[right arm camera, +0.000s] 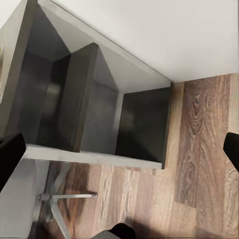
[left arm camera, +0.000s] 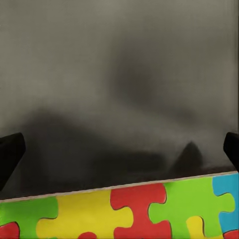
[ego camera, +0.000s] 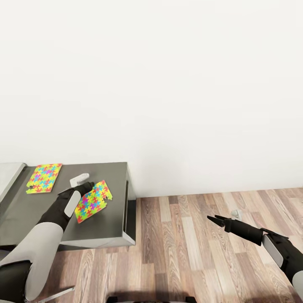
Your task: Put all the toys in the child's room - the three board games (two on the bed and one on the table), the two jigsaw puzzles on the table, and the tennis ball on the table - inside the toy box on the table in the child's room.
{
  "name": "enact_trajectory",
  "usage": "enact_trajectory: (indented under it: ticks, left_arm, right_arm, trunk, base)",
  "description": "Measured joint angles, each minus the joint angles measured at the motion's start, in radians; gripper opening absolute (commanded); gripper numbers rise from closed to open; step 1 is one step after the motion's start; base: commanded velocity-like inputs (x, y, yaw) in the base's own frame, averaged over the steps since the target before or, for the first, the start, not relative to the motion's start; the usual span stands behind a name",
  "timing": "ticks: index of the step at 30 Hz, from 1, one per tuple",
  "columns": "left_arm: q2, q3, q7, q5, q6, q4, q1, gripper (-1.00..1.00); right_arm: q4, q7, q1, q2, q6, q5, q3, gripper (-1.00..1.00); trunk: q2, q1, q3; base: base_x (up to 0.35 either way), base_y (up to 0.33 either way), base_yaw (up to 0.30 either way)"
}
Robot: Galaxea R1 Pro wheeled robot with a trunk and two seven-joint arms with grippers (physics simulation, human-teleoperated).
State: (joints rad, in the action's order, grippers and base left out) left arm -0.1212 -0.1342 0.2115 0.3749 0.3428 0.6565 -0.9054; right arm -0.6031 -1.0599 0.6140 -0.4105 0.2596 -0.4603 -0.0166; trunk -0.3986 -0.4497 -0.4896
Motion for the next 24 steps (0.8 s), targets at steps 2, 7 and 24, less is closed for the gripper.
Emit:
enact_trajectory:
  ticks: [2,7,24]
  left_arm:
    - [0.000,0.000,0.000,-0.003,0.001,0.001,0.000,1.00]
    - [0.001,0.000,0.000,-0.002,0.001,0.000,0.000,1.00]
    - [0.001,0.000,-0.001,0.000,0.000,0.001,0.000,1.00]
  right_arm:
    - [0.000,0.000,0.000,0.000,0.000,0.000,0.000,1.00]
    - [0.000,0.000,0.000,0.000,0.000,0.000,0.000,1.00]
    - [0.000,0.000,0.000,0.000,-0.001,0.000,0.000,1.00]
  trunk:
    - [0.000,0.000,0.000]
    - [0.000,0.000,0.000]
    - [0.000,0.000,0.000]
  base:
    - [-0.144,-0.077,0.000]
    - [-0.143,-0.089,0.000]
    - [-0.123,-0.081,0.000]
